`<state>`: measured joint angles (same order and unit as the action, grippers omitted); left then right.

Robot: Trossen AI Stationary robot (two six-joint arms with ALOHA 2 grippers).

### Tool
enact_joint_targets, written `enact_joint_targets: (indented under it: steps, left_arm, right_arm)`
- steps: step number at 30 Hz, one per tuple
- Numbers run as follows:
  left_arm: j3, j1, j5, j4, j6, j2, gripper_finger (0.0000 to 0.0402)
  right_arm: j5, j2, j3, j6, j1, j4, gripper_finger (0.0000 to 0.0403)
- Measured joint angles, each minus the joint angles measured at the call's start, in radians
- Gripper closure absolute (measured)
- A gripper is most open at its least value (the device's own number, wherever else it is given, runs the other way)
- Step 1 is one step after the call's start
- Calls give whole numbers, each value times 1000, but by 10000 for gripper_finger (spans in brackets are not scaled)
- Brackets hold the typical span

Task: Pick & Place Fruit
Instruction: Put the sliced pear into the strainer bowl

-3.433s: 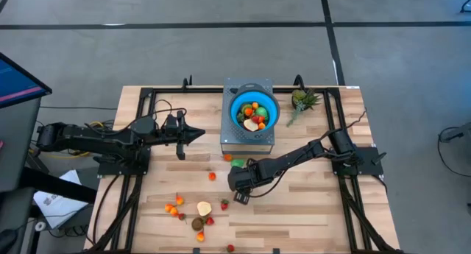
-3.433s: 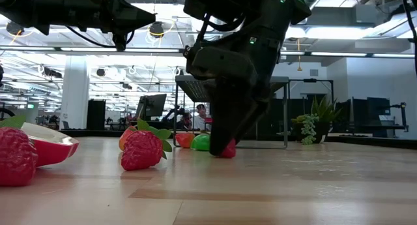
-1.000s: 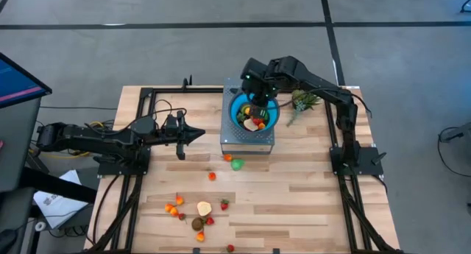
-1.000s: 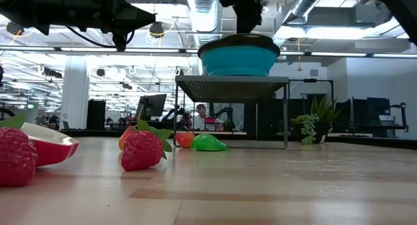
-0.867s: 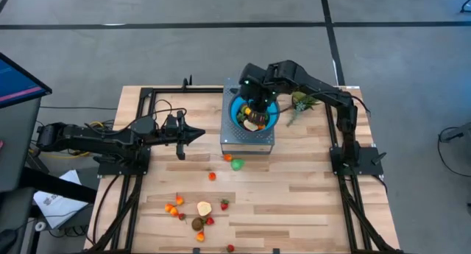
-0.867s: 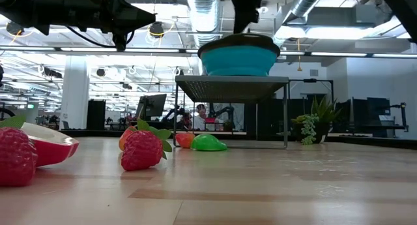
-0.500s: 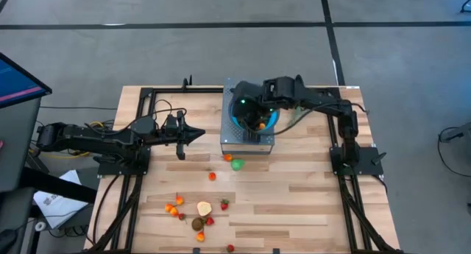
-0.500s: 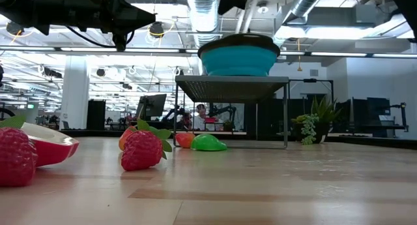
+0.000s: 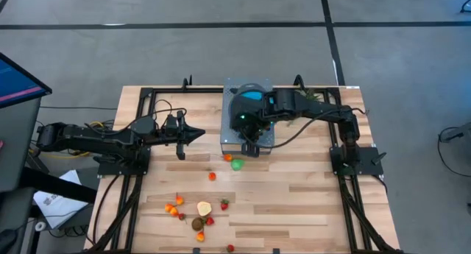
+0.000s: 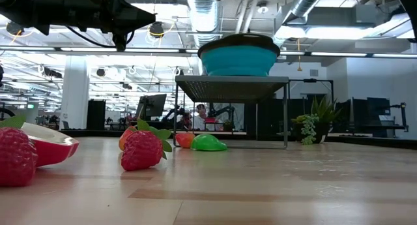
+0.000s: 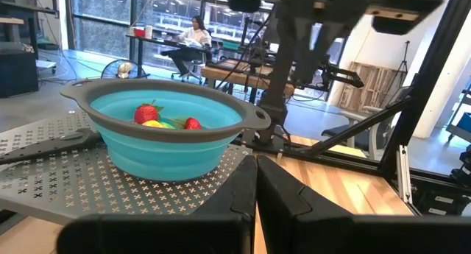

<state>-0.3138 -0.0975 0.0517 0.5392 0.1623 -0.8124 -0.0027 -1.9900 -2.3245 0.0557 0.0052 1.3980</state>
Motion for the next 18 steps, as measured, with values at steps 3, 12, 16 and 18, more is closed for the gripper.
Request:
enact_joint_targets:
  steps: [3,12,16,18]
  left_arm:
    - [0,0,0,0,0,0,400]
    - [0,0,0,0,0,0,400]
    - [0,0,0,0,0,0,400]
    - [0,0,0,0,0,0,400]
  right_arm:
    - [3,0,0,18,29,-28,401]
    - [90,0,18,78,110,-181,402]
    - [119,-3,89,110,128,-309,402]
    - [120,0,132,119,135,-397,402]
